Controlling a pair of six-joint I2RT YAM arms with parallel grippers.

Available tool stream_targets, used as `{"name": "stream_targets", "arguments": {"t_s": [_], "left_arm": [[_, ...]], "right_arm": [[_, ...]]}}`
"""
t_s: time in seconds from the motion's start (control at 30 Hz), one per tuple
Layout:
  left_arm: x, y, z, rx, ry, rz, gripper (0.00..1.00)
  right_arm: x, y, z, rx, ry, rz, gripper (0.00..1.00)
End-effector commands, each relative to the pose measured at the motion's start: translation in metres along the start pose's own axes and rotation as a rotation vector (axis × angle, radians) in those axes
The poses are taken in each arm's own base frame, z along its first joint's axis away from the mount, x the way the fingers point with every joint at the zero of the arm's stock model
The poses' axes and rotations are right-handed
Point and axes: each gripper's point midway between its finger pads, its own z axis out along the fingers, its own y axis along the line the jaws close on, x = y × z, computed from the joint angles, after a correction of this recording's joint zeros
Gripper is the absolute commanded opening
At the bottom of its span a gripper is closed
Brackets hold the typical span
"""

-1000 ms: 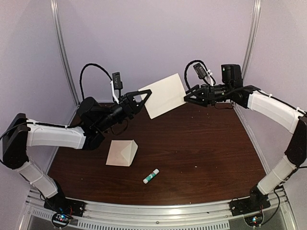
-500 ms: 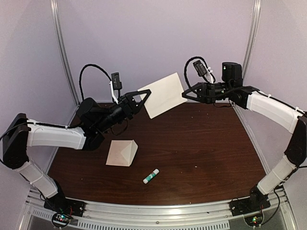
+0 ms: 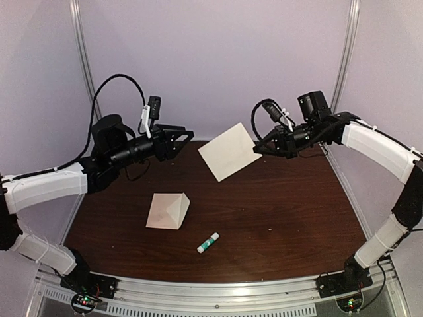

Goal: Place the letter into the envelope and seal it
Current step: Pass from the left arm to the right, then pass from the right arm to the left

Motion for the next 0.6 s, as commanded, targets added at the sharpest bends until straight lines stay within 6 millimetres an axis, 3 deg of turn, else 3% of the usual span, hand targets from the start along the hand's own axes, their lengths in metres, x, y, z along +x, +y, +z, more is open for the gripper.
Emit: {"name": "stream_targets", "arguments": {"t_s": [0.0,0.23,0.57], "left_arm": [[0.033,-0.008,-0.015,0.014,0.304,0.214,0.60],[0.071,-0.035,-0.007,0.237,0.431,0.116,0.61],[0.111,-0.051,0.002,0.331,0.543,0.105,0.59]], "right_arm": [[0.055,0.002,0.005,0.064,0.230,-0.049,0.00],[0.077,0.023,0.027,-0.004,0.375,-0.057,0.00],[0.080,0.038,0.047,-0.063,0.426,-0.077,0.00]]}}
